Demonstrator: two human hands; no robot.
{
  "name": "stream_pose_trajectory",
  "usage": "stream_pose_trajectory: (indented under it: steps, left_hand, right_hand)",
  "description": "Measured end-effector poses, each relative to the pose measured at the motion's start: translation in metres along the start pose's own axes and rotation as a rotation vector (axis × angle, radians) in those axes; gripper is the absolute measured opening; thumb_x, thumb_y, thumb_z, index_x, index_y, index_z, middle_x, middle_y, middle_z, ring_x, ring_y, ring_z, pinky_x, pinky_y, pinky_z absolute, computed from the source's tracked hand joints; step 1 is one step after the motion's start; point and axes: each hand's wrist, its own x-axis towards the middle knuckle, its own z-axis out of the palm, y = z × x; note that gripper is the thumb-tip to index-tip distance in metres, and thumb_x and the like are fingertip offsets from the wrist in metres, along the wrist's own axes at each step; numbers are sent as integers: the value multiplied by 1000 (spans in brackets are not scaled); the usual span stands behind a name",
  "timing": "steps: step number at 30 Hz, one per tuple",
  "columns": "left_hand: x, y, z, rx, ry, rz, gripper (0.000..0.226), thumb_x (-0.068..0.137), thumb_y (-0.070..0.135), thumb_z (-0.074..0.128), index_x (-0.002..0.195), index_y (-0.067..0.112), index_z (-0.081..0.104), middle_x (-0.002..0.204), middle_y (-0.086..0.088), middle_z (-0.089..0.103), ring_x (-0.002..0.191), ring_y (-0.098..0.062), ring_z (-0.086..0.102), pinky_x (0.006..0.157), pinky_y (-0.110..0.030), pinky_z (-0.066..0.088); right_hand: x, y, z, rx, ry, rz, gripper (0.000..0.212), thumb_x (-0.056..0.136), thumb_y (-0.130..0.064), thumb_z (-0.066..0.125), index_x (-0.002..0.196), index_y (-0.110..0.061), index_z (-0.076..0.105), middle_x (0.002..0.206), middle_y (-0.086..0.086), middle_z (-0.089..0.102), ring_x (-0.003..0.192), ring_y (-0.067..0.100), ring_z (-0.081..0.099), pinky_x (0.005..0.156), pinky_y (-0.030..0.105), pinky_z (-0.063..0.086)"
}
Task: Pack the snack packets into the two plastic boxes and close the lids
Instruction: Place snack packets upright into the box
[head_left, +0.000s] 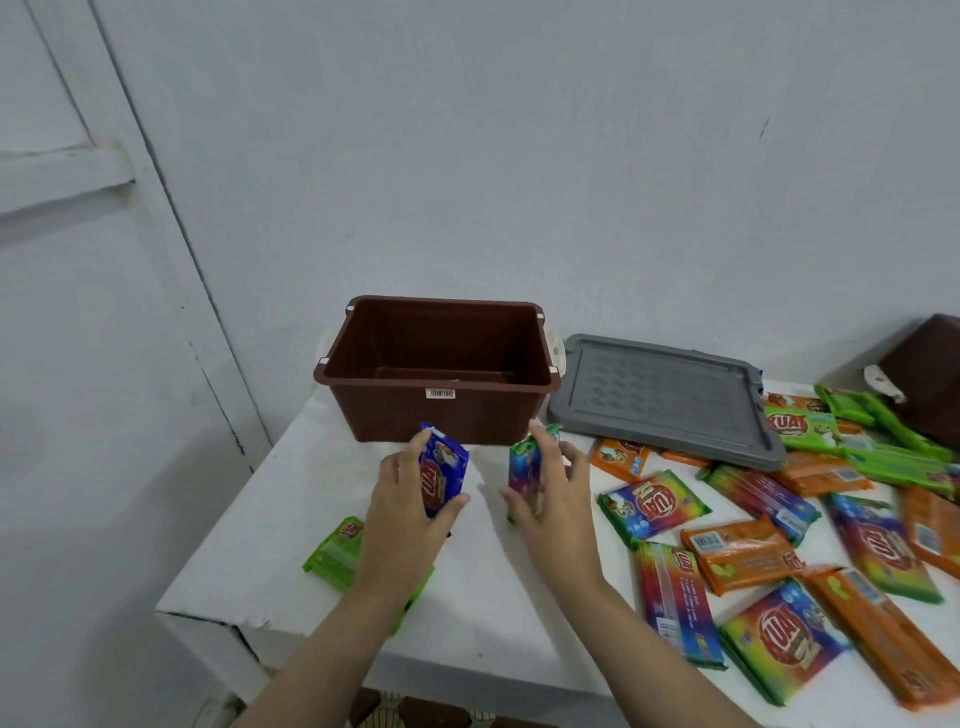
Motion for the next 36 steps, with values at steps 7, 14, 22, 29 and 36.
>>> stream_pose_trajectory:
  steps: [7,14,22,29,36]
  left_hand:
    - [-7,3,-8,41,-13,84,74,77,47,71,135,43,24,125,7,41,109,-12,53,75,-11,48]
    - [66,50,-53,-318,169,138,72,70,47,79,128,50,37,118,22,46,101,-3,58,71,-11,52]
    - [181,38,-56,-37,118,-21,68,71,41,81,119,37,34,115,-2,49,100,-20,57,76,-28,47]
    - [164,5,-39,471,-116,-355,64,76,55,69,124,32,34,114,-9,46,84,-25,58,63,-32,44]
    - [104,-4,-53,400,30,21,29,94,45,50,106,21,60,104,7,56,82,-2,52,57,-13,38]
  right_hand:
    - [-13,11,5,29,-2,-32,89,85,-36,71,131,-73,5,143,-21,20,132,9,36,99,19,44]
    - [37,-46,-15,406,190,-266,83,78,-43,76,144,-47,26,137,-24,33,125,4,46,83,7,48]
    - [155,-93,0,234,69,-131,83,81,-31,77,145,-39,24,131,1,40,113,9,46,84,7,35]
    - [154,-60,9,198,-131,108,82,82,-21,76,144,-33,24,129,8,40,101,13,44,88,24,42]
    - [133,-53,13,186,-166,108,84,80,-25,78,143,-36,25,129,5,39,100,10,45,84,24,44]
